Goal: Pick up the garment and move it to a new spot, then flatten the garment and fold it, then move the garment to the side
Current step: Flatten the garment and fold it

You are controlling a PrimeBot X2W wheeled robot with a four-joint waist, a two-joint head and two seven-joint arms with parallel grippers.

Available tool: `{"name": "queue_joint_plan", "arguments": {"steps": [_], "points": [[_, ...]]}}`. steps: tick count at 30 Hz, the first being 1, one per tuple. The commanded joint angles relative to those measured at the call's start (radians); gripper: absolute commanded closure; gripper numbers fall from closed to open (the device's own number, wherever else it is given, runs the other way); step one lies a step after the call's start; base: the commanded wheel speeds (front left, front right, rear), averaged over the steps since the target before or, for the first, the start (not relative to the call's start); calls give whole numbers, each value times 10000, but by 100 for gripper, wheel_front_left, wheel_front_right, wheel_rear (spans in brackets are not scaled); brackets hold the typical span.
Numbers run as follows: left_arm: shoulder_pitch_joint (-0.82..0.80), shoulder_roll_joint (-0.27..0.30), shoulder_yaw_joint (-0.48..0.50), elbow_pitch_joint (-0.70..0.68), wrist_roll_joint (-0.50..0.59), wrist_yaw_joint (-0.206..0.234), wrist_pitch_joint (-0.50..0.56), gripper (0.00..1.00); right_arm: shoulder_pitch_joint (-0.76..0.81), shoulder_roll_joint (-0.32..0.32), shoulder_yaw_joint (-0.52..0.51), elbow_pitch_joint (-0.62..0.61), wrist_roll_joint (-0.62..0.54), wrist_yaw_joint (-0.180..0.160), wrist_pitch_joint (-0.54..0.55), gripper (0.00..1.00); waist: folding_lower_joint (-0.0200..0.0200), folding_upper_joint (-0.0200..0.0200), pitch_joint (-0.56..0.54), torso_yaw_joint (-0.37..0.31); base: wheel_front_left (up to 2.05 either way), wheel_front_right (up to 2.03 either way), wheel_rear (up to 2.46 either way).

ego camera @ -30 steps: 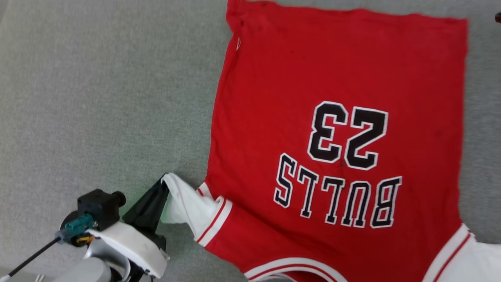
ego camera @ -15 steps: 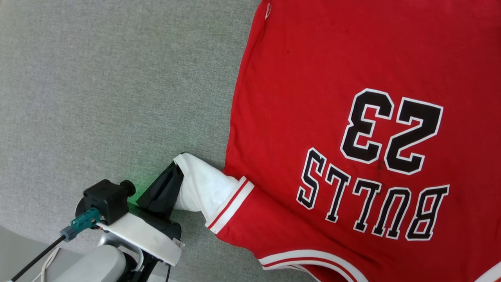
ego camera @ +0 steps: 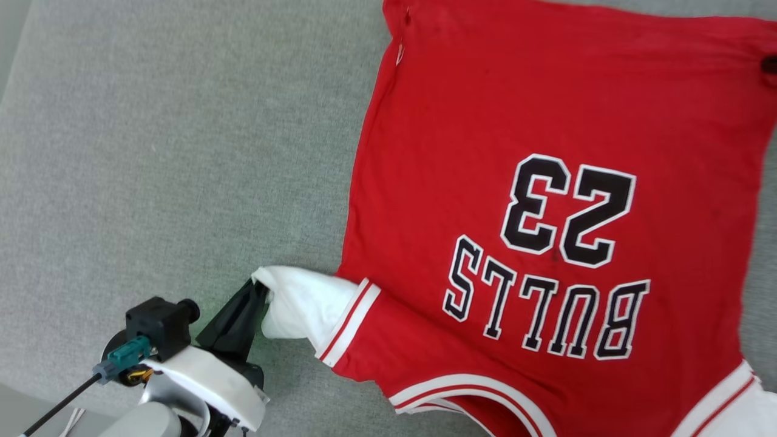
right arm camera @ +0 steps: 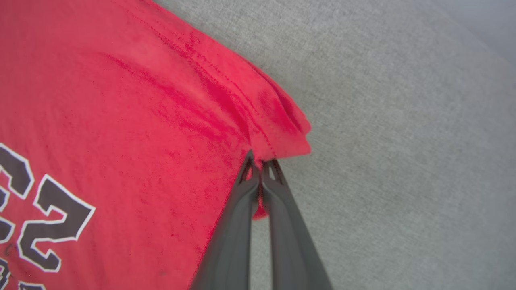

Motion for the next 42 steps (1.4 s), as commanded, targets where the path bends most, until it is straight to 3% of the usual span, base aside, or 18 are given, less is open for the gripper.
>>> {"name": "queue_joint_plan", "arguments": {"steps": [1, 6, 11, 16, 20, 25, 31, 37, 38, 39, 40, 42], "points": [[195, 111, 30, -29, -56, 93, 25, 100, 207, -126, 139, -186, 194, -3, -188, 100, -1, 0, -691, -396, 0, 0, 0], [743, 345, 70, -178, -221, 307, 53, 100, 834, -894, 653, -1106, 1075, -3, -713, 100, -1, 0, -1596, -818, 0, 0, 0], [1191, 590, 78, -375, -309, 553, 153, 100, 2244, -2270, 893, -2470, 2031, -3, -1126, 100, -1, 0, -2124, -1188, 0, 0, 0], [1555, 820, 118, -577, -401, 771, 235, 100, 4387, -3569, 766, -3635, 2775, -3, -1657, 100, -1, 0, -2505, -1497, 0, 0, 0], [1889, 1023, 190, -782, -485, 953, 242, 100, 6347, -4129, 272, -3979, 3201, -3, -2282, 100, -1, 0, -2746, -1746, 0, 0, 0], [2107, 1136, 198, -996, -573, 1111, 310, 100, 8924, -3982, -766, -3788, 3393, -3, -3327, 100, -1, 0, -2935, -1909, 0, 0, 0], [2257, 1202, 130, -1164, -545, 1213, 378, 100, 11885, -2915, -1639, -3455, 3170, -3, -3917, 100, -1, 0, -2977, -1965, 0, 0, 0], [2232, 1157, 105, -1166, -569, 1248, 405, 100, 13003, -1956, -2251, -3373, 2684, -5, -4092, 100, -1, 0, -2938, -2024, 0, 0, 0], [2229, 1148, 97, -1157, -584, 1245, 411, 100, 13009, -1849, -2434, -3426, 2541, -5, -4136, 67, -1, 0, -2951, -2043, 0, 0, 0], [2230, 1147, 97, -1143, -596, 1243, 417, 100, 12979, -1789, -2628, -3529, 2449, -5, -4093, 25, -1, 0, -2968, -2059, 0, 0, 0], [2221, 1153, 92, -1137, -594, 1238, 421, 100, 12881, -1756, -2857, -3687, 2345, -5, -4132, 0, -1, 0, -2994, -2071, 0, 0, 0], [2205, 1172, 85, -1127, -578, 1247, 430, 100, 12616, -1737, -3308, -4077, 2205, -3, -4124, 0, -1, 0, -3040, -2089, 0, 0, 0]]}}
